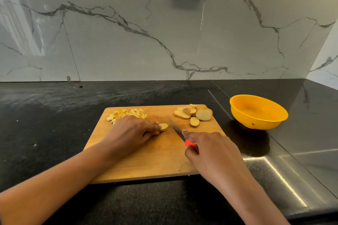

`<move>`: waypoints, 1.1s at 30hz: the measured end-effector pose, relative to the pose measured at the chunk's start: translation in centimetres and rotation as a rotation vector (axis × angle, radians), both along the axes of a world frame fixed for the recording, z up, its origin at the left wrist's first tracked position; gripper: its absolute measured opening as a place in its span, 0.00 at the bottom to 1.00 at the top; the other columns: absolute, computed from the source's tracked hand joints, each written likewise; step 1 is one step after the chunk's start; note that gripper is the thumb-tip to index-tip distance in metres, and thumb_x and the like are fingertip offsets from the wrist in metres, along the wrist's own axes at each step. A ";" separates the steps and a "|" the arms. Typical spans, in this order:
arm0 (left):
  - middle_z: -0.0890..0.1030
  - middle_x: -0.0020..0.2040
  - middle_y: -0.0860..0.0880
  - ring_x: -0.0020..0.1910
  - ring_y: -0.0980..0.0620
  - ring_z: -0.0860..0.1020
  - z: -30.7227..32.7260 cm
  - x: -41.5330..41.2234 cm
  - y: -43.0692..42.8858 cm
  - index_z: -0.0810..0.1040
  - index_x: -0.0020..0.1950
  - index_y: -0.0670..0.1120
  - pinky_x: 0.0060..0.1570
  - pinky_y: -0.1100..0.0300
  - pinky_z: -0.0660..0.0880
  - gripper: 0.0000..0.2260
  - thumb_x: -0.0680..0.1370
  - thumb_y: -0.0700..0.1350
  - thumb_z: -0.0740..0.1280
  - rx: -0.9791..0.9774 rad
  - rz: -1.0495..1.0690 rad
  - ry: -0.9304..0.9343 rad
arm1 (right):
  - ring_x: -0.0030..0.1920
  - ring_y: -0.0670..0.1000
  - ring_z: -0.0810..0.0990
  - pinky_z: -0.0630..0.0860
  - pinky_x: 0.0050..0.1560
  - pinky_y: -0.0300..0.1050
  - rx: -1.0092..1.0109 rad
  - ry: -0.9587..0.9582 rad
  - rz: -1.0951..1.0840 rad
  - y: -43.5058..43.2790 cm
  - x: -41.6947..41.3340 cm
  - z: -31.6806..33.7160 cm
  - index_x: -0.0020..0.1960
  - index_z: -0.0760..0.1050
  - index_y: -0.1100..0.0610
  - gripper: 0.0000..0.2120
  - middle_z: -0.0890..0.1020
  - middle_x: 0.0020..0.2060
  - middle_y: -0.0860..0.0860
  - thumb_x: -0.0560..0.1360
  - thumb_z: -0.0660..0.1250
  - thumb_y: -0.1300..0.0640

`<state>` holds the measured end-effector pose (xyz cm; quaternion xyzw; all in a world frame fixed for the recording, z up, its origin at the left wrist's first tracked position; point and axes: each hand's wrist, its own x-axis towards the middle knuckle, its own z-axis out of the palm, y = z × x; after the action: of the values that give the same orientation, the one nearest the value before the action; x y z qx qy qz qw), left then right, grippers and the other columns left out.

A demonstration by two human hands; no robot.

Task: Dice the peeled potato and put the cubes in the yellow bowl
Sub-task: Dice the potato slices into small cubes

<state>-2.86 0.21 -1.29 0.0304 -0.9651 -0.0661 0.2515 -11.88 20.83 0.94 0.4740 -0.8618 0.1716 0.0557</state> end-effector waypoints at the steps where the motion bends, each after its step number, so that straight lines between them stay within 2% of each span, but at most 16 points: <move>1: 0.82 0.53 0.54 0.52 0.58 0.81 0.0 0.0 0.0 0.81 0.56 0.50 0.51 0.58 0.79 0.10 0.75 0.45 0.70 0.004 0.001 -0.005 | 0.50 0.46 0.75 0.73 0.45 0.40 -0.014 0.008 0.008 0.1 0.1 0.1 0.74 0.61 0.40 0.22 0.80 0.55 0.43 0.80 0.56 0.46; 10: 0.83 0.53 0.54 0.51 0.57 0.81 0.2 0.0 0.2 0.82 0.55 0.50 0.51 0.60 0.79 0.10 0.75 0.46 0.70 0.003 0.016 0.001 | 0.51 0.47 0.76 0.75 0.48 0.42 0.017 0.004 0.018 -0.9 0.0 -0.3 0.74 0.62 0.42 0.22 0.80 0.55 0.44 0.80 0.57 0.47; 15: 0.83 0.51 0.53 0.49 0.56 0.82 0.2 0.0 0.3 0.82 0.55 0.50 0.47 0.61 0.78 0.10 0.74 0.46 0.71 -0.002 0.027 0.005 | 0.50 0.46 0.76 0.73 0.45 0.41 -0.040 0.020 0.021 -0.6 0.1 -0.1 0.73 0.62 0.41 0.22 0.80 0.53 0.43 0.80 0.56 0.46; 24: 0.82 0.55 0.54 0.52 0.55 0.81 0.3 -0.3 0.5 0.81 0.57 0.50 0.51 0.58 0.79 0.11 0.76 0.48 0.68 -0.006 0.064 -0.036 | 0.51 0.48 0.76 0.76 0.48 0.43 0.026 0.039 0.061 -1.7 0.5 -0.2 0.73 0.64 0.46 0.21 0.80 0.54 0.47 0.81 0.57 0.49; 29: 0.83 0.54 0.52 0.52 0.53 0.81 0.5 -0.3 0.7 0.81 0.57 0.50 0.50 0.55 0.79 0.10 0.76 0.48 0.68 -0.026 0.084 -0.069 | 0.45 0.50 0.74 0.68 0.40 0.42 0.168 0.083 0.062 -3.3 0.4 0.2 0.69 0.70 0.51 0.16 0.77 0.48 0.50 0.81 0.58 0.53; 31: 0.82 0.55 0.53 0.52 0.53 0.81 0.6 -0.3 0.8 0.81 0.58 0.50 0.50 0.55 0.79 0.11 0.77 0.49 0.66 -0.038 0.097 -0.081 | 0.45 0.50 0.73 0.67 0.38 0.42 0.207 0.110 0.068 -2.6 0.9 0.1 0.71 0.67 0.52 0.18 0.77 0.50 0.51 0.81 0.57 0.54; 33: 0.82 0.56 0.54 0.53 0.54 0.81 0.6 -0.2 0.8 0.80 0.59 0.51 0.50 0.57 0.79 0.11 0.78 0.51 0.65 -0.050 0.094 -0.084 | 0.43 0.50 0.69 0.65 0.34 0.41 0.232 0.126 0.073 -1.2 1.7 0.0 0.75 0.59 0.52 0.22 0.77 0.53 0.52 0.82 0.56 0.55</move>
<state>-3.05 0.96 -0.67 0.0720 -0.9737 -0.0287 0.2142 -10.18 19.67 0.93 0.5183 -0.8528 0.0426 0.0483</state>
